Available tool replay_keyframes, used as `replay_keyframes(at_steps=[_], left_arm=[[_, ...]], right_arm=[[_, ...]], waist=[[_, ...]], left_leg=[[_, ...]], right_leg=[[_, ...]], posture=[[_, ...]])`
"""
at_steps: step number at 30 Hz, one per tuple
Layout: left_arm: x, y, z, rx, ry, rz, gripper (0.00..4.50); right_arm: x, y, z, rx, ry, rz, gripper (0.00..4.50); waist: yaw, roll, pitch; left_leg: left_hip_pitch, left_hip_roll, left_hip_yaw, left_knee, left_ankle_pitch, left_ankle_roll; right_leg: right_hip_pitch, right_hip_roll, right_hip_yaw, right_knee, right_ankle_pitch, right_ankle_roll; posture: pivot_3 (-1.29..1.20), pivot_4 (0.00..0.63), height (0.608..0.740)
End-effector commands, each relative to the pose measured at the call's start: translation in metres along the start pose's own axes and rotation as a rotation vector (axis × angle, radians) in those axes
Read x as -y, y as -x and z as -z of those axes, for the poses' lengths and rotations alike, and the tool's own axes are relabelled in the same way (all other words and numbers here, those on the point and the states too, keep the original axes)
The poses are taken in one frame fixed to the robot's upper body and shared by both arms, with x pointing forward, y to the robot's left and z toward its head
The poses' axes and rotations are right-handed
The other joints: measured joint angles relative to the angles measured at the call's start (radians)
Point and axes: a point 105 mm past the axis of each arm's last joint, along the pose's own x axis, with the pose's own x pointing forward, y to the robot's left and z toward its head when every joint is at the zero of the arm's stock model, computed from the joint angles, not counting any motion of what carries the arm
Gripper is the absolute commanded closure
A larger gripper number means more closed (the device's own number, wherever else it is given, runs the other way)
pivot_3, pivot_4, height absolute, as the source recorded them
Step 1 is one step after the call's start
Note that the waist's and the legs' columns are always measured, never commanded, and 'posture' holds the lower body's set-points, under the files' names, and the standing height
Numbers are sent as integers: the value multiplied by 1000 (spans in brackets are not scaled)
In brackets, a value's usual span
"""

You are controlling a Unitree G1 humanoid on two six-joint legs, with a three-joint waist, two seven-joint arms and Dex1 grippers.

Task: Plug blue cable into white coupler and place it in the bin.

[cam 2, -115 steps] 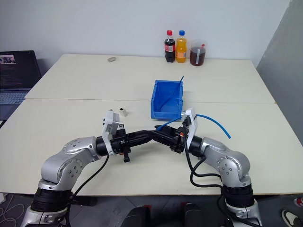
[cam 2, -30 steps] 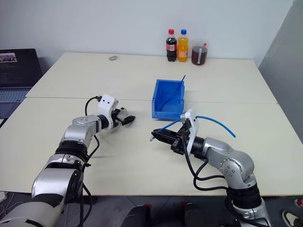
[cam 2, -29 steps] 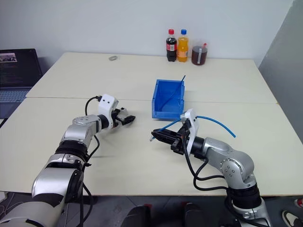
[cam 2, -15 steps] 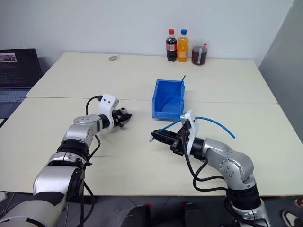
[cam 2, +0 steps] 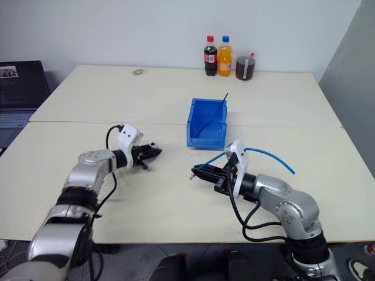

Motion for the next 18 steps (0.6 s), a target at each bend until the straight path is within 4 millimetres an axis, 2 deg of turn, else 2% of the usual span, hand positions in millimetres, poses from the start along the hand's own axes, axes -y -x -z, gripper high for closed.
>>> replay_keyframes(at_steps=[1,3,5,7,13,18], left_arm=[[42,8,-23,58,-58,224,3721],[57,10,-20,33,-67,291,3721],[78,8,-12,-24,-139,390,3721],[90,6,-5,-71,-194,452,3721],[94,-1,19,-186,-287,503,3721],[93,-7,24,-208,-322,522,3721]], right_arm=[[-12,5,-1,-6,108,-45,4409],[-13,7,2,-21,133,-52,4410],[-13,9,5,-42,173,-56,4410],[-13,9,7,-54,210,-60,4410],[-15,-4,2,-44,308,-99,4410],[-18,-28,-2,-43,397,-163,4410]], waist=[[4,0,0],[7,0,0],[6,0,0],[5,0,0],[5,0,0],[5,0,0]], left_leg=[[0,0,0,0,0,0],[0,0,-1,1,0,0],[0,0,-1,1,0,0],[1,0,-1,1,0,0],[2,0,-1,1,0,0],[6,0,-1,1,0,0]], right_leg=[[0,0,0,0,0,0],[0,0,-1,0,0,0],[0,0,-1,0,-1,1],[1,0,-1,0,-3,5],[1,2,0,0,-3,5],[5,2,0,0,-3,5]], posture=[[0,150,740],[0,150,740],[0,150,740],[0,150,740],[0,150,740],[0,150,740]])
